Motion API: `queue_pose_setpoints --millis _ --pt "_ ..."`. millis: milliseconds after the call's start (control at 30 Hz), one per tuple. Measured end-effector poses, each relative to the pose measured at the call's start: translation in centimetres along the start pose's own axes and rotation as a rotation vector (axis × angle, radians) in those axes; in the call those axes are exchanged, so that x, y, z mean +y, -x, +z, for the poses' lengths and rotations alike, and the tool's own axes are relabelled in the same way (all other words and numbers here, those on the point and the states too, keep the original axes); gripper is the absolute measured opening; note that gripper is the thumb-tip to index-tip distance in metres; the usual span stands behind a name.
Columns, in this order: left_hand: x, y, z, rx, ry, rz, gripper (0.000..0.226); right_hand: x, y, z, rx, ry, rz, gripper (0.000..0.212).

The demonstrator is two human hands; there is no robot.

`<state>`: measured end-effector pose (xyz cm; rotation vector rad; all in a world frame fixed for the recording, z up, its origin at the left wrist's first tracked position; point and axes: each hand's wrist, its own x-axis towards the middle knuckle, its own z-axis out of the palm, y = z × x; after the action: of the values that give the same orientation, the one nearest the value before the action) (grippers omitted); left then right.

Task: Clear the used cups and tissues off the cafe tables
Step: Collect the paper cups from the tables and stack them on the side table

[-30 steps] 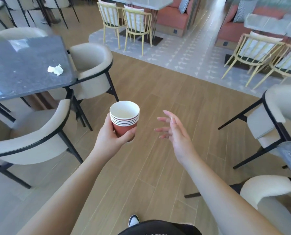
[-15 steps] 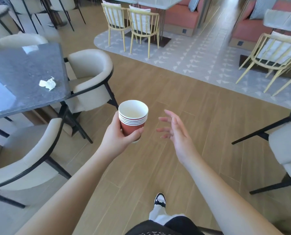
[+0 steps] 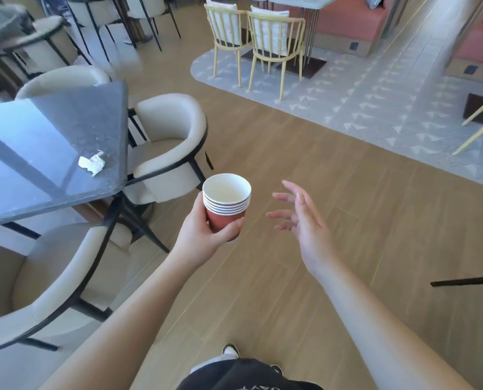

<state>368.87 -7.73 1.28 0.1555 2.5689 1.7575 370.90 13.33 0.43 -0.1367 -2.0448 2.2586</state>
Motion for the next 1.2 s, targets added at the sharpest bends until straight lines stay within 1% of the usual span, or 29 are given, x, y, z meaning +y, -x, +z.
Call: queue_pose_setpoints --millis 167,333,433,567,667,833,1000,1067,1133,1200 --pt "-1.5 -6.8 -0.4 0.025 -0.001 -0.026 0.067 1.1 -6.9 0.4 -0.026 0.01 0.029 0.04" --pt "-3.8 -15.2 -1.7 0.042 0.034 -0.043 0.064 2.8 -14.9 1.9 -0.037 0.065 0.065 0.044" --pt "-4.4 -20.5 -2.7 0.012 0.065 -0.056 0.065 2.8 -20.3 2.7 -0.026 0.088 0.086 0.042" --pt "-4.6 -27.7 -3.4 -0.054 0.089 -0.041 0.072 2.0 -26.8 3.0 -0.006 0.118 0.077 0.042" --pt "-5.2 -32.2 -2.7 -0.098 0.127 -0.046 0.078 2.0 -30.9 2.5 0.029 0.102 0.075 0.044" --pt "-5.8 -39.1 -0.4 -0.113 0.11 -0.054 0.076 2.4 -38.3 0.9 0.036 0.091 0.074 0.039" --pt "-5.7 -47.4 2.2 -0.094 0.077 -0.035 0.079 3.2 -47.1 -1.4 -0.005 0.079 0.075 0.042" --pt "-5.3 -51.1 3.3 -0.069 0.063 -0.044 0.074 3.3 -51.1 -2.5 -0.048 0.063 0.081 0.042" --pt "-4.6 -54.7 4.2 -0.008 0.03 -0.068 0.067 3.0 -55.0 -3.6 -0.095 0.047 0.087 0.043" --pt "-3.8 -58.1 4.9 0.041 0.025 -0.078 0.065 2.6 -58.8 -4.5 -0.132 0.031 0.089 0.044"
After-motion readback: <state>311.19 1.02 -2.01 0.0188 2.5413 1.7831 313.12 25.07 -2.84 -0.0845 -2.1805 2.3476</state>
